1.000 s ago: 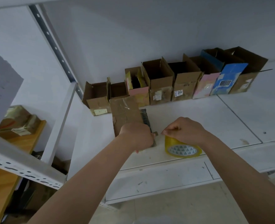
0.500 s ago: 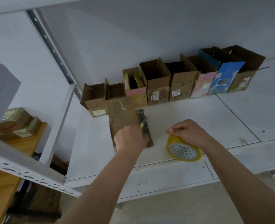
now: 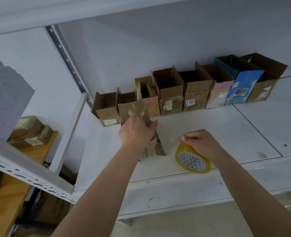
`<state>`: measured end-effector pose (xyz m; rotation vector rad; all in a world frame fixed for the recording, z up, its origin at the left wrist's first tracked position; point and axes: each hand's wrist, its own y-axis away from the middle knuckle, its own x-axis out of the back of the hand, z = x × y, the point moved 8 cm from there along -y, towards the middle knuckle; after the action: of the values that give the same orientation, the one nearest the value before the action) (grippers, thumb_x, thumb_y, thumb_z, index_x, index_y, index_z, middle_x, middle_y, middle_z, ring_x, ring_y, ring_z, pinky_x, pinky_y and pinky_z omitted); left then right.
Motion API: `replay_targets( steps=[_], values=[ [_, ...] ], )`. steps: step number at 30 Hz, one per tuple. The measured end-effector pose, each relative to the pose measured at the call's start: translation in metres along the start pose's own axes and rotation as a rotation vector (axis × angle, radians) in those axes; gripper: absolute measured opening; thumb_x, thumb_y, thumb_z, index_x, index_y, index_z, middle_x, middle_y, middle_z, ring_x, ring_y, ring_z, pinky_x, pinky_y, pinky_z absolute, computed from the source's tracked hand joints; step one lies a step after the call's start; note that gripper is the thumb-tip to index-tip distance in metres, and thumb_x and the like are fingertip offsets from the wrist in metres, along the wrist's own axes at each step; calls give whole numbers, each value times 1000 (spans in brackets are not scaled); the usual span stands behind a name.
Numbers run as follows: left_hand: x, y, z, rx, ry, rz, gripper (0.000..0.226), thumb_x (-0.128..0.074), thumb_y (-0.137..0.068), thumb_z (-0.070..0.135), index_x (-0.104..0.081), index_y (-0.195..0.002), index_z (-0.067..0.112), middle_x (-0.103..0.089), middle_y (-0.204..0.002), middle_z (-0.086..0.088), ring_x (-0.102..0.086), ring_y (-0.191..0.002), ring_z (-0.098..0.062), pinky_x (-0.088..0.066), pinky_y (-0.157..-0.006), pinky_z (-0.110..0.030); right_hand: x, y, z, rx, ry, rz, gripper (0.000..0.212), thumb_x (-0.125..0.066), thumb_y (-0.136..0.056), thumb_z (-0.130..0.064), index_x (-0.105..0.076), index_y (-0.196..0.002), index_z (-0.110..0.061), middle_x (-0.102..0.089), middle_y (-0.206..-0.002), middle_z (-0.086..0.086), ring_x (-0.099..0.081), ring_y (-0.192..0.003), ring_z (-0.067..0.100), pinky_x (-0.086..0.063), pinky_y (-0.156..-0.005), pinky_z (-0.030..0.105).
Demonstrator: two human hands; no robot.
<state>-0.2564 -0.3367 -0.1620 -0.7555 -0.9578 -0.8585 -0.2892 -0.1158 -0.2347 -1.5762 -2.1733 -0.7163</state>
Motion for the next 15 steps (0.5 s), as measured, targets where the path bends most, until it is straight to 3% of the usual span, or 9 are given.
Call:
replay_targets(
  steps=[3, 5, 9, 12, 15],
  values=[
    [-14, -5, 0, 50, -206, -138, 93, -59, -80, 70, -28, -139, 5, -64, -98, -4, -64, -88, -27, -42, -61, -32, 1, 2, -1, 4, -37, 20, 24, -58, -93, -43, -72, -75, -51, -70, -85, -18, -64, -87, 11, -51, -93, 45],
    [-15, -8, -2, 1, -285, -176, 98, -60, -85, 59, -16, -151, 2, -65, -111, -6, -64, -99, -27, -43, -64, -32, 3, 2, -1, 2, -63, 32, 27, -58, -94, -41, -72, -73, -51, -70, -84, -20, -64, -87, 10, -52, -92, 45],
    [0, -4, 0, -210, -197, -277, 66, -61, -81, 45, -42, -140, 23, -60, -102, 3, -58, -91, -21, -47, -69, -34, 16, 3, 3, -9, -130, 91, 21, -60, -93, -39, -75, -79, -44, -72, -89, -16, -65, -90, 13, -52, -93, 47],
    [18, 3, -6, -346, -124, -390, 57, -63, -81, 29, -51, -136, 32, -59, -114, 7, -58, -101, -20, -52, -86, -39, 26, 3, 5, -11, -167, 127, 18, -61, -92, -37, -76, -83, -39, -74, -89, -11, -67, -90, 17, -52, -93, 48],
    [32, 3, -7, -332, -29, -312, 47, -71, -78, 40, -60, -122, 29, -56, -82, 16, -57, -79, -13, -50, -73, -32, 30, -1, 0, -12, -163, 148, 17, -61, -92, -38, -75, -83, -38, -73, -88, -8, -67, -88, 18, -53, -92, 48]
  ],
)
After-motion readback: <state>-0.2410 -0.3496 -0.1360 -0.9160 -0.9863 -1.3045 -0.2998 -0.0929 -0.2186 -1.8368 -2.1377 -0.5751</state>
